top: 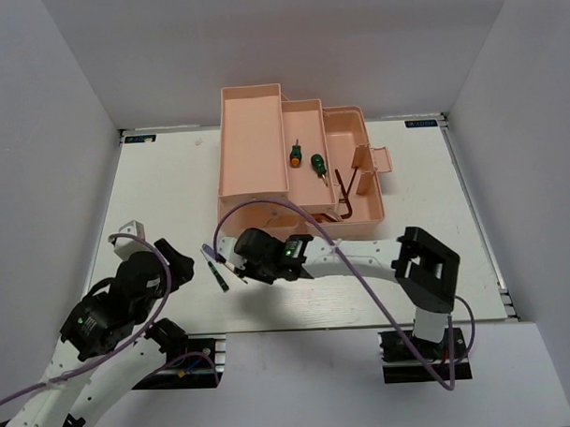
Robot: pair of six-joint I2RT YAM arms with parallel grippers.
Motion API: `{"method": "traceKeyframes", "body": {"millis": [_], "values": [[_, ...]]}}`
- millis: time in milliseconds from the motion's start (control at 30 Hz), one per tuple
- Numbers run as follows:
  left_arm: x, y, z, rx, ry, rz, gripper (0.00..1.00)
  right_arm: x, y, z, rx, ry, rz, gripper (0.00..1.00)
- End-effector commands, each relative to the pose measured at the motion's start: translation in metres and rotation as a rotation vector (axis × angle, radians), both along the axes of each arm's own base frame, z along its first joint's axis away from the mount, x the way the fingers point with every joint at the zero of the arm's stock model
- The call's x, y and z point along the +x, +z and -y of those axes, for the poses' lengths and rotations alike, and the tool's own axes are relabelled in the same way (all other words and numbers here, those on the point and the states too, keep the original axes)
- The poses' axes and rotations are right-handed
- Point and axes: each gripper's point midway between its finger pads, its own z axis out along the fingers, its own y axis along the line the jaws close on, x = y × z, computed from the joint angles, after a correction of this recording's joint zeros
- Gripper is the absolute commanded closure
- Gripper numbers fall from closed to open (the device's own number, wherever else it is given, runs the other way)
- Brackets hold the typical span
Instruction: Sort the tools into containers
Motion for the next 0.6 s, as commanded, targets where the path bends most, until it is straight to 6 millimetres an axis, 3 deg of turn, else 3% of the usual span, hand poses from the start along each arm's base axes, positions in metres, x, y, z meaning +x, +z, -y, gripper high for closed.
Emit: {"method": "traceKeyframes", "body": {"millis": [0, 133, 167, 200, 333, 567], "values": [[-0.009, 0.008, -0.016, -0.018, 0.066, 0.015, 0.3, 0.019, 0.016, -0.036, 0.086, -0.124, 0.058, 0.67], [-0.017, 0.008, -0.023, -0.027, 0.071, 0.016, 0.3, 0.019, 0.003, -0.053, 0.089, -0.185, 0.015, 0.67], [-0.019, 0.006, -0.025, -0.017, 0.071, 0.005, 0.3, 0.022, 0.012, -0.061, 0.107, -0.199, 0.013, 0.67], [-0.02, 0.011, -0.027, -0.026, 0.078, 0.025, 0.3, 0.02, -0.001, -0.062, 0.088, -0.219, -0.01, 0.67], [-0.024, 0.013, -0.032, -0.028, 0.09, 0.026, 0.3, 0.016, -0.007, -0.075, 0.085, -0.259, -0.07, 0.66], [-0.03, 0.013, -0.037, -0.028, 0.091, 0.026, 0.3, 0.01, -0.031, -0.083, 0.055, -0.285, -0.142, 0.64]]}}
